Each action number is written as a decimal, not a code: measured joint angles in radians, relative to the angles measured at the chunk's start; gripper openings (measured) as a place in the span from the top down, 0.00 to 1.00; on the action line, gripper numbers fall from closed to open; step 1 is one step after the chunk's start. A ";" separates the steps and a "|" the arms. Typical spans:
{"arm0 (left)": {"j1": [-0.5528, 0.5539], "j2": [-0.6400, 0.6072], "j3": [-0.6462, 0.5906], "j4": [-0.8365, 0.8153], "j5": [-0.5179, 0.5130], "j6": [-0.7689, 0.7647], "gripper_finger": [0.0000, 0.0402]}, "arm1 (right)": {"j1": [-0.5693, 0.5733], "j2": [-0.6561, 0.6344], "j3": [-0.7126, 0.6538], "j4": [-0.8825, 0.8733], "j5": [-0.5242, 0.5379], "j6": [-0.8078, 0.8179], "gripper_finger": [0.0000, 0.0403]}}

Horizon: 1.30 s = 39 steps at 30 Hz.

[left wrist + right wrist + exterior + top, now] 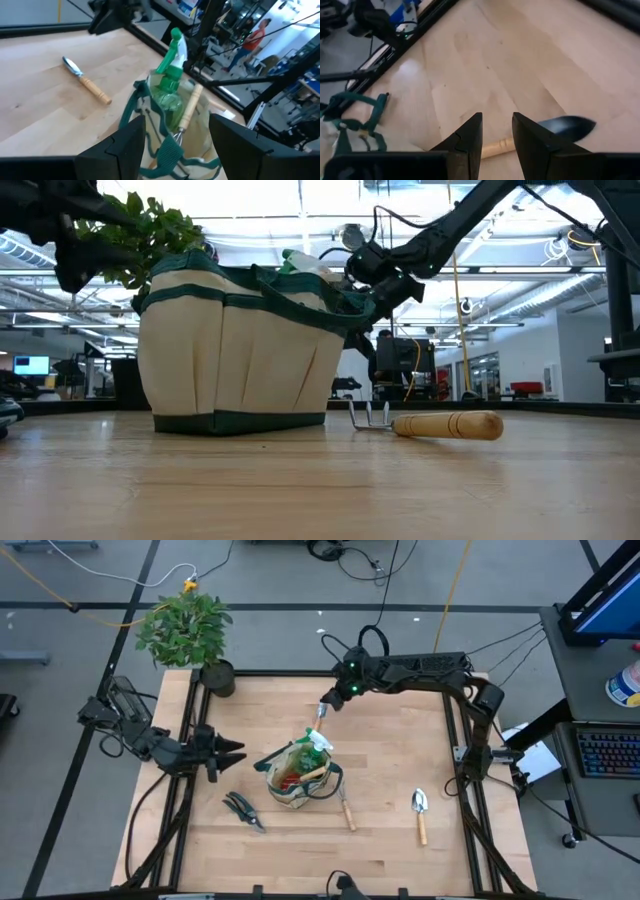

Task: Pick & Place Garden tools in Gardening bag
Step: Put the brown trowel into the brown bag

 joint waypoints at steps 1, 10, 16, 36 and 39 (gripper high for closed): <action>0.000 0.000 0.000 0.008 0.000 0.006 0.44 | 0.001 0.009 0.000 0.001 0.000 0.022 0.75; 0.000 0.000 0.000 0.050 0.000 0.030 0.44 | 0.055 0.034 0.000 -0.010 0.034 0.116 0.75; 0.000 0.000 0.000 0.050 0.000 0.042 0.44 | 0.112 0.034 0.000 -0.020 0.116 0.149 0.75; 0.000 0.000 0.000 0.051 0.001 0.066 0.44 | 0.169 0.034 0.000 -0.095 0.248 0.177 0.75; 0.000 0.000 0.000 0.052 0.001 0.065 0.44 | 0.169 0.057 0.001 -0.070 0.260 0.173 0.75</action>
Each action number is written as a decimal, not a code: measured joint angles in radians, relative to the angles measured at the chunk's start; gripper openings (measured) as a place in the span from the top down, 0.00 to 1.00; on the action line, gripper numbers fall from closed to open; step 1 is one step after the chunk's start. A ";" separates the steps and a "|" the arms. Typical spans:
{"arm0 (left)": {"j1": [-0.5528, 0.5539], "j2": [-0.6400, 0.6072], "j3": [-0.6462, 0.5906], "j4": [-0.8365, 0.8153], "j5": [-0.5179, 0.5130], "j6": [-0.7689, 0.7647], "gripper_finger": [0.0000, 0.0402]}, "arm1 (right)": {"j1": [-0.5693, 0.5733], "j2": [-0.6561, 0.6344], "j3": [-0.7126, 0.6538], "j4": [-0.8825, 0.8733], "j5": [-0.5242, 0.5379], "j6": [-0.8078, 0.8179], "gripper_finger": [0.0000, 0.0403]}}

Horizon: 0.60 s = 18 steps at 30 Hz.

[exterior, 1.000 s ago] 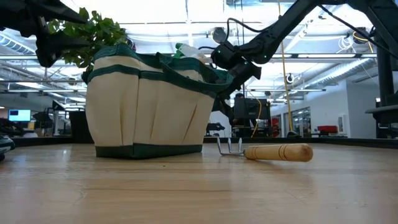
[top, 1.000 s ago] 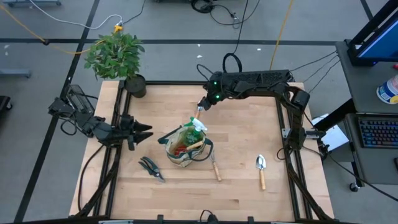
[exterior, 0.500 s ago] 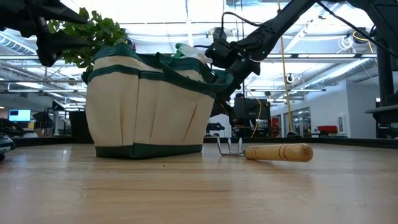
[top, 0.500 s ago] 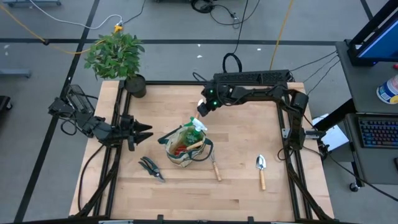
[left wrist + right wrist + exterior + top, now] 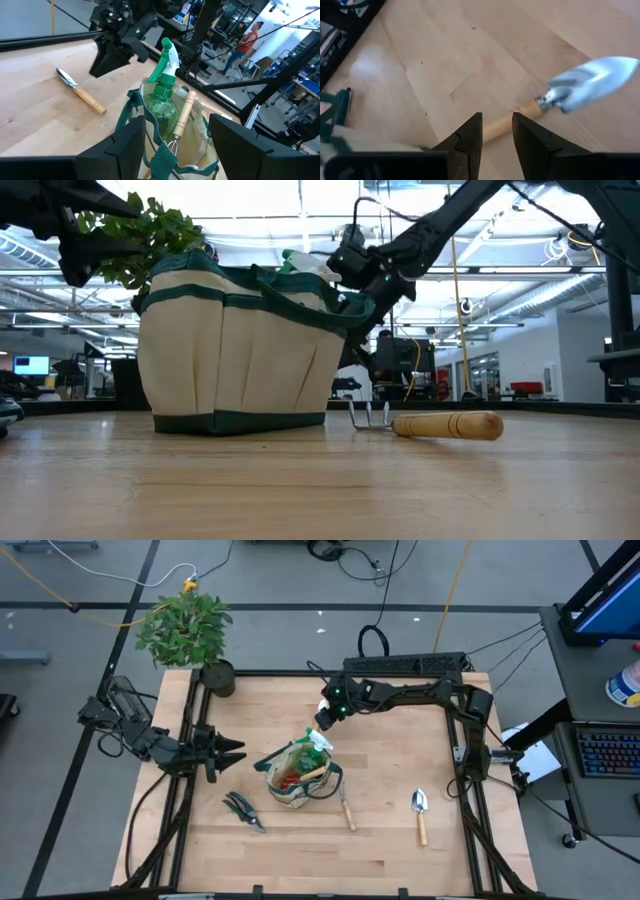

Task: Pick & Place Garden tools in Gardening bag
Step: Put the brown trowel into the brown bag

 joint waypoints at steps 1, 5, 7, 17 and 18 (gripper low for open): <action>0.000 0.000 0.000 0.000 0.000 -0.002 0.44 | 0.000 0.010 0.000 0.006 -0.001 0.002 0.75; 0.000 0.000 0.000 0.004 0.001 -0.010 0.44 | -0.001 0.037 -0.001 0.010 0.002 0.009 0.75; 0.000 0.000 0.000 0.008 0.001 -0.010 0.44 | 0.000 0.041 -0.001 0.005 0.001 0.022 0.75; 0.000 0.000 0.000 0.011 0.001 0.009 0.44 | 0.011 0.042 -0.001 0.013 0.009 0.034 0.75; 0.000 0.000 0.000 0.011 0.001 0.011 0.44 | 0.014 0.042 -0.001 0.016 0.009 0.032 0.75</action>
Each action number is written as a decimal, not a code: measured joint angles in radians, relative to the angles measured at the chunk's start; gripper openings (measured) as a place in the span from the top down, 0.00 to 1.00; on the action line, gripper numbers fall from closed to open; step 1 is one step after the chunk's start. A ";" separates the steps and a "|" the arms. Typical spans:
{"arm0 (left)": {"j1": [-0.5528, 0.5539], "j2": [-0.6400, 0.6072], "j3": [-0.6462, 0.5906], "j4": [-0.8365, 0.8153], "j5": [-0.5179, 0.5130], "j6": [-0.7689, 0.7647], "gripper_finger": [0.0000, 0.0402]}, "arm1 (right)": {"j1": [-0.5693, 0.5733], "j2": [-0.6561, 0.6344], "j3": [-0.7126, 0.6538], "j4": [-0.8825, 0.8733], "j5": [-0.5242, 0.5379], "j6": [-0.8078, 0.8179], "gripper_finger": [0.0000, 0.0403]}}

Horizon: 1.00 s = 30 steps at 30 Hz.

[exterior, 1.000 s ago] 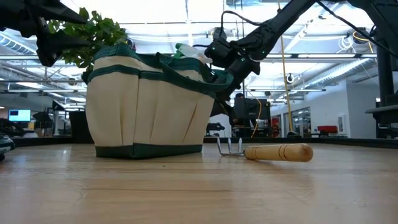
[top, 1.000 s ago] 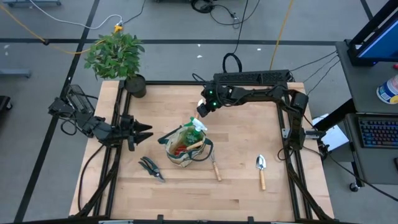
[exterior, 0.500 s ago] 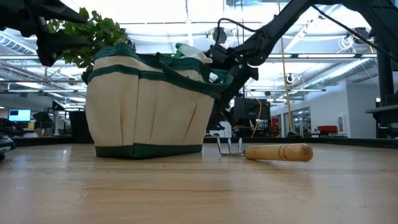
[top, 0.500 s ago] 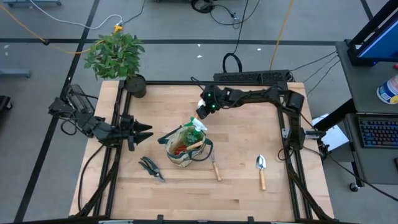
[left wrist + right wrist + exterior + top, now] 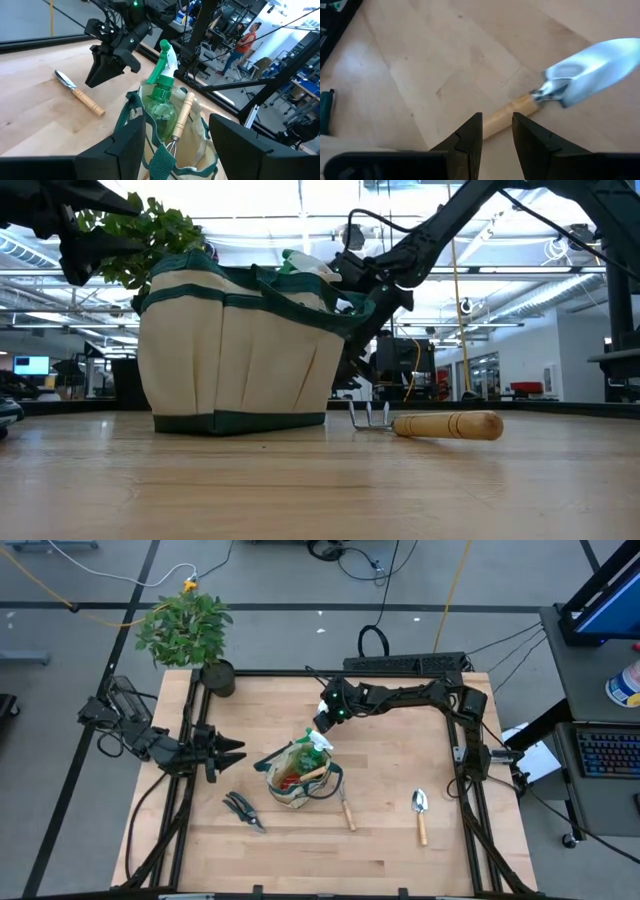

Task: Pick & Place Garden tools in Gardening bag
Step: Put the brown trowel into the brown bag

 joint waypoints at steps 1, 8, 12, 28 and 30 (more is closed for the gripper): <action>0.000 0.000 0.000 0.000 0.000 0.002 0.44 | 0.004 0.000 0.000 0.001 0.008 -0.003 0.75; 0.000 0.000 0.000 0.007 0.000 0.002 0.44 | 0.011 0.000 0.000 0.000 0.047 -0.007 0.75; 0.000 0.000 0.000 0.013 0.000 0.003 0.44 | 0.011 0.000 0.000 -0.003 0.078 -0.006 0.75; 0.000 0.000 0.000 0.022 0.000 0.013 0.44 | 0.022 0.063 -0.002 0.003 0.069 0.016 0.75; 0.000 0.000 0.000 0.022 0.000 0.013 0.44 | 0.024 0.082 0.002 0.008 0.072 0.027 0.74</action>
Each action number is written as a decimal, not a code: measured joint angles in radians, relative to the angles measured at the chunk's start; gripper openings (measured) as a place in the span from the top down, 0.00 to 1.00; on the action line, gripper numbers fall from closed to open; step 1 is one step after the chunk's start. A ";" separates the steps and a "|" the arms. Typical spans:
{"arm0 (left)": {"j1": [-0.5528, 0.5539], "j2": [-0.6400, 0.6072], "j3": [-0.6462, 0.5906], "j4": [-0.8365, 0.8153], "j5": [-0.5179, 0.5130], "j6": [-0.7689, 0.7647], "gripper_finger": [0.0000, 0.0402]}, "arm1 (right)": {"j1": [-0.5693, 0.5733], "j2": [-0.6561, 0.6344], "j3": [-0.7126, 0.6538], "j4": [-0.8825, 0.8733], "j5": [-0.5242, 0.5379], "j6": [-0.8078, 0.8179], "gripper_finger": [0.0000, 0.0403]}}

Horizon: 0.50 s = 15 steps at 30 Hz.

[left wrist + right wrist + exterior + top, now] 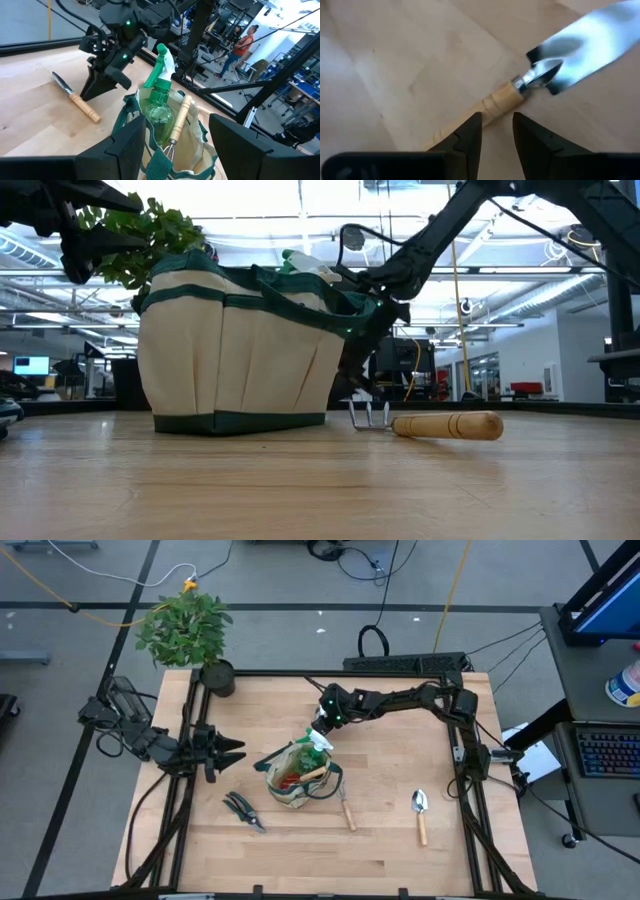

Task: Pick & Place Garden tools in Gardening bag
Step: Put the brown trowel into the brown bag

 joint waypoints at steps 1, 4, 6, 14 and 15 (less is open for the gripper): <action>0.000 0.000 0.000 0.000 0.000 0.000 0.44 | 0.001 0.010 0.000 0.000 -0.002 0.004 0.73; 0.000 0.000 0.000 0.004 0.005 0.000 0.44 | 0.005 0.024 0.001 -0.001 0.001 0.014 0.72; 0.000 0.000 0.000 0.010 0.007 0.007 0.44 | 0.005 0.026 0.001 -0.003 -0.001 0.017 0.72; 0.000 0.000 0.000 0.013 0.007 0.007 0.44 | 0.002 0.027 0.000 -0.012 0.030 0.018 0.75; 0.000 0.000 0.000 0.014 0.007 0.005 0.44 | 0.000 0.024 0.000 -0.016 0.035 0.017 0.75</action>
